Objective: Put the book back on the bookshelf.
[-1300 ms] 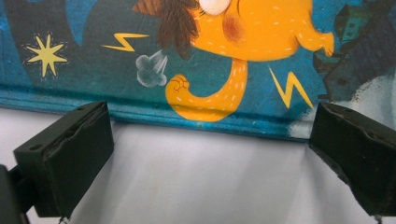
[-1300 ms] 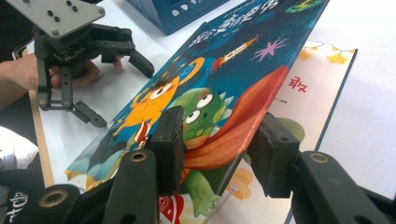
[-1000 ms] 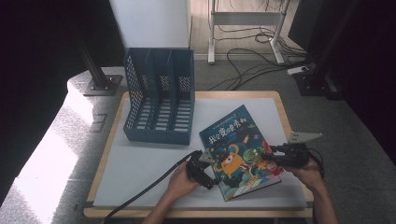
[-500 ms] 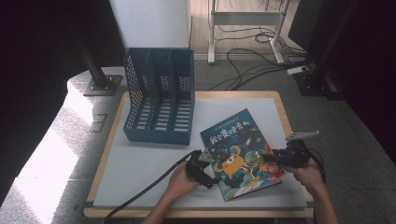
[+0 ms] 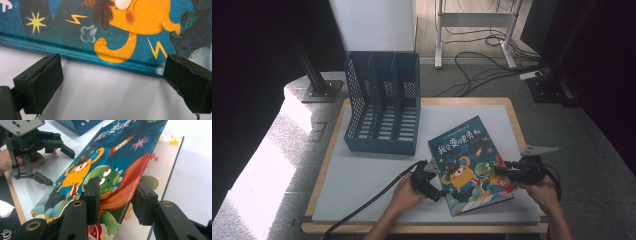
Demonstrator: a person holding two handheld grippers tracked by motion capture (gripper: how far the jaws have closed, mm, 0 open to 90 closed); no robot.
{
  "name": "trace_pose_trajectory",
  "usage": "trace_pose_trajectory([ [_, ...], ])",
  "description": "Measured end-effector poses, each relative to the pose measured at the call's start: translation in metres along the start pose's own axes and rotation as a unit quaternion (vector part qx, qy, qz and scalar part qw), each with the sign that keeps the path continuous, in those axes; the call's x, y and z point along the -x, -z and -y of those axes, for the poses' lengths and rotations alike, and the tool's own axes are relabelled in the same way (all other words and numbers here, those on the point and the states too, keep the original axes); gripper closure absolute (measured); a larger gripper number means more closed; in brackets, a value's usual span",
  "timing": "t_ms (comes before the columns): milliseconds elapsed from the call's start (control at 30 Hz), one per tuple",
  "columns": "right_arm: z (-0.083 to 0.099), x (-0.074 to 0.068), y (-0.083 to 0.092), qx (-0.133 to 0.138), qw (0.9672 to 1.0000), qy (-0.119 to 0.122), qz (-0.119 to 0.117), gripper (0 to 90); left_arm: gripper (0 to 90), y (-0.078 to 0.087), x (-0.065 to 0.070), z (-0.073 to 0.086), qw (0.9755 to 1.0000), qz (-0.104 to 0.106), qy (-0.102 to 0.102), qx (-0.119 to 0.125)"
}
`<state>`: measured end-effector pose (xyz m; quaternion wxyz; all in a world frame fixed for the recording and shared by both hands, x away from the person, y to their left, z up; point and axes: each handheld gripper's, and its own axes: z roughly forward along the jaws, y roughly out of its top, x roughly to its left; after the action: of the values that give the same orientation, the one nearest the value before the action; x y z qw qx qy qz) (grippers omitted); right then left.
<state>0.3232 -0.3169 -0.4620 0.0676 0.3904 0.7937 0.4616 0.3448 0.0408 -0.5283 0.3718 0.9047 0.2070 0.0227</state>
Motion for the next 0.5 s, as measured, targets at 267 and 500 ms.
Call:
trace_pose_trajectory([
  [267, 0.0016, -0.0056, 0.0042, 0.021, 0.9993, 0.031, 0.003, 59.9, 2.6, 0.0009, -0.0046, -0.0016, 0.9997, 0.015, 0.017, 0.005],
  [500, 0.002, 0.002, 0.0011, -0.017, 0.9994, -0.03, 0.005, 60.1, 2.9, 0.0001, -0.0067, -0.003, 0.9997, 0.013, 0.019, 0.007],
])
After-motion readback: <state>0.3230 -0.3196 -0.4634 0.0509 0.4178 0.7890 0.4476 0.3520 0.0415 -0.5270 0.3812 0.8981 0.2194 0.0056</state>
